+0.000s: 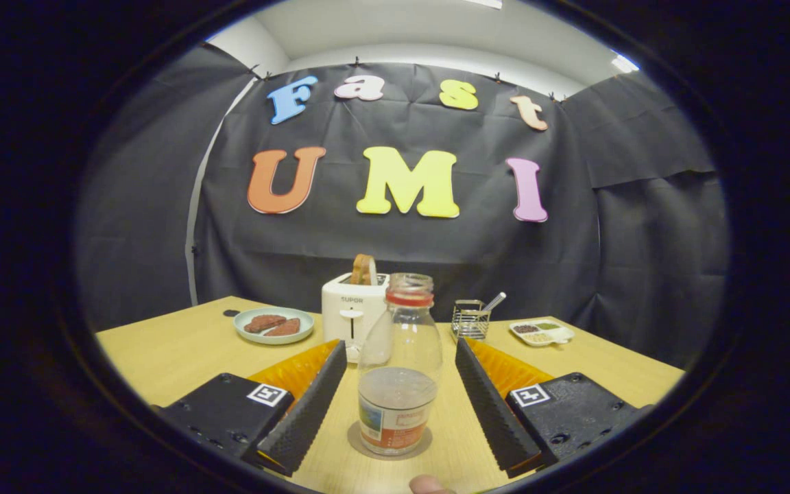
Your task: Take the bottle from table, then pour the juice into the cup, finally place the bottle on the coaster
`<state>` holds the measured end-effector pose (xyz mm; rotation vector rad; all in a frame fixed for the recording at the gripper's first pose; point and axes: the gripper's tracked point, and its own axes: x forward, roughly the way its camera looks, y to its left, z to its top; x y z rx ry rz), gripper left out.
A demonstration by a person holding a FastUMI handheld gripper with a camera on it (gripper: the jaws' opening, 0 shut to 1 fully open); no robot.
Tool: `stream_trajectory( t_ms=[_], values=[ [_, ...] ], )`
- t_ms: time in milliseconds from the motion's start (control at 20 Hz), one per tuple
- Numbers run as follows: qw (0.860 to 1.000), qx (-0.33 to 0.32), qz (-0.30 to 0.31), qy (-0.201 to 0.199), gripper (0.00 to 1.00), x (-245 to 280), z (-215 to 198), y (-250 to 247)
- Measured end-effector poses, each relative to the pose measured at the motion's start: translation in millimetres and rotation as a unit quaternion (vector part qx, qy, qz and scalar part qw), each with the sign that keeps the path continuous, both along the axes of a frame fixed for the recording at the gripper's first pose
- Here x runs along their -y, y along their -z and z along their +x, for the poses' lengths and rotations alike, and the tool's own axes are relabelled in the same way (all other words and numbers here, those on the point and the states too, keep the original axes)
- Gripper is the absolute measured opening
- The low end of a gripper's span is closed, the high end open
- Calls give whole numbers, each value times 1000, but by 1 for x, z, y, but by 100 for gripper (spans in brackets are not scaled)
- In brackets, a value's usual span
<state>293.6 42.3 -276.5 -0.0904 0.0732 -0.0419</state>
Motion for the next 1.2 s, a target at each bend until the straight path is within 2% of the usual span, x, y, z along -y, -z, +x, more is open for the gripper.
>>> stream_trajectory(
  t_ms=[600, 750, 900, 1200],
  values=[
    [999, -13, 36, 25, 100, 22, -79, -95],
    [998, -30, 51, 7, 100, 13, -105, -116],
    [998, -19, 65, 5, 100, 18, -133, -140],
    [999, 18, 47, 22, 100, 33, -184, -173]
  ],
)
